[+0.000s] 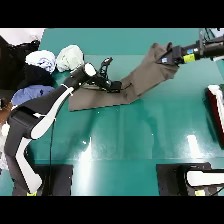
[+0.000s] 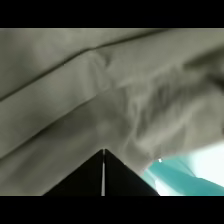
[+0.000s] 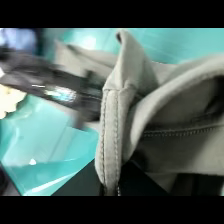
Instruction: Fold the shirts.
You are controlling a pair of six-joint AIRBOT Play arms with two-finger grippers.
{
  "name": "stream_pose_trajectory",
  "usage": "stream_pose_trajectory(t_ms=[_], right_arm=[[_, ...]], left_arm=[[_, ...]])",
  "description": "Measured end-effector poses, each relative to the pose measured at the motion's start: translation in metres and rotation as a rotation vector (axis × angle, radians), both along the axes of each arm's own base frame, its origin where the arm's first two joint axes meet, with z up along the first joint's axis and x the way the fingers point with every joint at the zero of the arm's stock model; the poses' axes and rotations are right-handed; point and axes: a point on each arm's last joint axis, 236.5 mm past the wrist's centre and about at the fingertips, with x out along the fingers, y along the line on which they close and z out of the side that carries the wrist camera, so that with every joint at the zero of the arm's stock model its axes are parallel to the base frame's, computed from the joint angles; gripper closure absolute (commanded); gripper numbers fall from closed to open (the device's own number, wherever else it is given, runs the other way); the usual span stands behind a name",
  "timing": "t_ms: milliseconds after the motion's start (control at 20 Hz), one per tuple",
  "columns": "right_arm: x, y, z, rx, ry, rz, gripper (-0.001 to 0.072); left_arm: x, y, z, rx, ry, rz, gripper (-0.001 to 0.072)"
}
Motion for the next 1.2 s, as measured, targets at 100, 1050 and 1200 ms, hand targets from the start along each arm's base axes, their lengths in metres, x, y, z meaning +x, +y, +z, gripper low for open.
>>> stream_pose_trajectory(t_ms=[100, 1050, 1200], right_arm=[[-0.005, 0.024, 0.010, 0.006, -0.020, 0.036, 0.0700], [-0.010, 0.151, 0.034, 0.084, -0.175, 0.109, 0.0699], [-0.008, 0.177, 0.009, 0.080, -0.157, 0.136, 0.0698]], left_arm=[[0.001, -0.005, -0.011, 0.002, 0.015, 0.001, 0.0685], [0.055, 0.175, 0.201, 0.210, -0.360, 0.101, 0.0684], [0.040, 0.227, 0.248, 0.248, -0.412, 0.165, 0.0683]])
